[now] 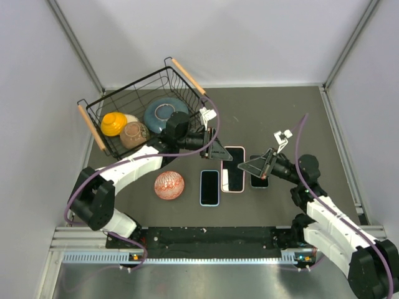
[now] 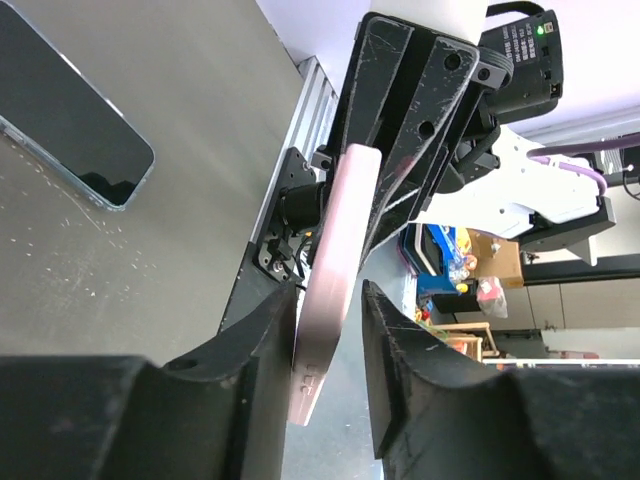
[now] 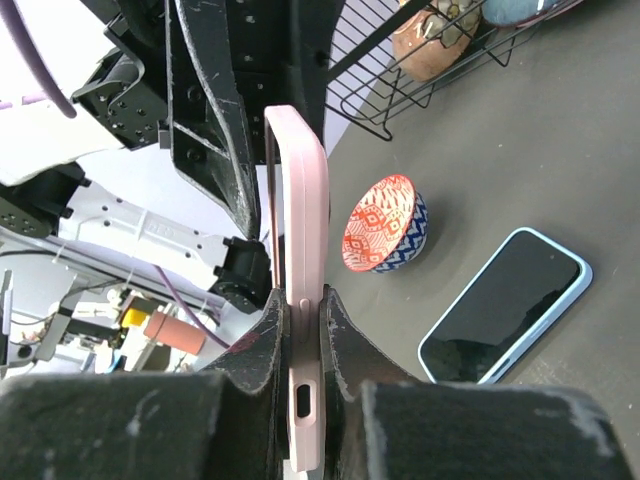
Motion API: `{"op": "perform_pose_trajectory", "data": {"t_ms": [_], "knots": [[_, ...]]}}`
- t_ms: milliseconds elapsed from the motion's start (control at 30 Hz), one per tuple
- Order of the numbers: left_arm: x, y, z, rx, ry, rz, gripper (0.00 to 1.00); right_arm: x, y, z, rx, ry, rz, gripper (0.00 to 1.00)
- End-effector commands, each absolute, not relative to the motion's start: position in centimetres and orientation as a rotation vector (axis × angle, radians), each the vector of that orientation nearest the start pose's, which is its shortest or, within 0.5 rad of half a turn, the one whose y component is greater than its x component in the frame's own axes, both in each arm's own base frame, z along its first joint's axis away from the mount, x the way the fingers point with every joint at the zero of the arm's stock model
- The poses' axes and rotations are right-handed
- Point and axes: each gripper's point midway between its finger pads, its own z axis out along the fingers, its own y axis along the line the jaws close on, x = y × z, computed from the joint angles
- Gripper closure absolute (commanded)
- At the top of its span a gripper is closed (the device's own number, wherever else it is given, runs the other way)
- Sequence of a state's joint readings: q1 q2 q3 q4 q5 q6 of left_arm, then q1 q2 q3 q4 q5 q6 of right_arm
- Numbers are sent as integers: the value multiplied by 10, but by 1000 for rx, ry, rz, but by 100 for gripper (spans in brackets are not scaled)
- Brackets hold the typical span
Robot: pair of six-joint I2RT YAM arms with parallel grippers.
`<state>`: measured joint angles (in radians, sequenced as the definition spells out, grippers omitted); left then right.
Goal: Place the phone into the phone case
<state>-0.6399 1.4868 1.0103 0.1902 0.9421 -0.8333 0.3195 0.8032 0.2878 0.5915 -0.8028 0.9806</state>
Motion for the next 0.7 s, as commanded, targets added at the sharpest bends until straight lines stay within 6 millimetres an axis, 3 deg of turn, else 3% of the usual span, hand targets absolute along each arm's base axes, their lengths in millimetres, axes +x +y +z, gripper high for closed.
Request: {"op": "perform_pose_trajectory", "data": {"t_ms": [0,167,267,300,367,433,567,600,633,667], "knots": [[220,-355,268,545,2048,-1793,60,186,221,240,-249,1663,1565,100],[238,-347,258,486,2095,-1692,59,182,223,243,-271,1668,1588,100],[241,-346,257,487,2099,-1654,66,181,223,242,-269,1676,1595,100],[241,-346,256,488,2100,-1643,70,181,223,242,-271,1676,1595,100],[246,-343,250,467,2124,-1582,90,182,223,241,-267,1683,1590,100],[251,-341,249,465,2120,-1534,100,185,222,234,-245,1719,1568,100],[253,-336,238,444,2181,-1466,100,189,221,228,-226,1742,1536,100],[254,-335,236,446,2186,-1456,97,191,220,226,-208,1756,1525,100],[254,-335,234,447,2195,-1448,86,193,220,226,-200,1762,1519,100],[255,-333,231,432,2224,-1419,54,194,220,225,-190,1771,1514,100]]}}
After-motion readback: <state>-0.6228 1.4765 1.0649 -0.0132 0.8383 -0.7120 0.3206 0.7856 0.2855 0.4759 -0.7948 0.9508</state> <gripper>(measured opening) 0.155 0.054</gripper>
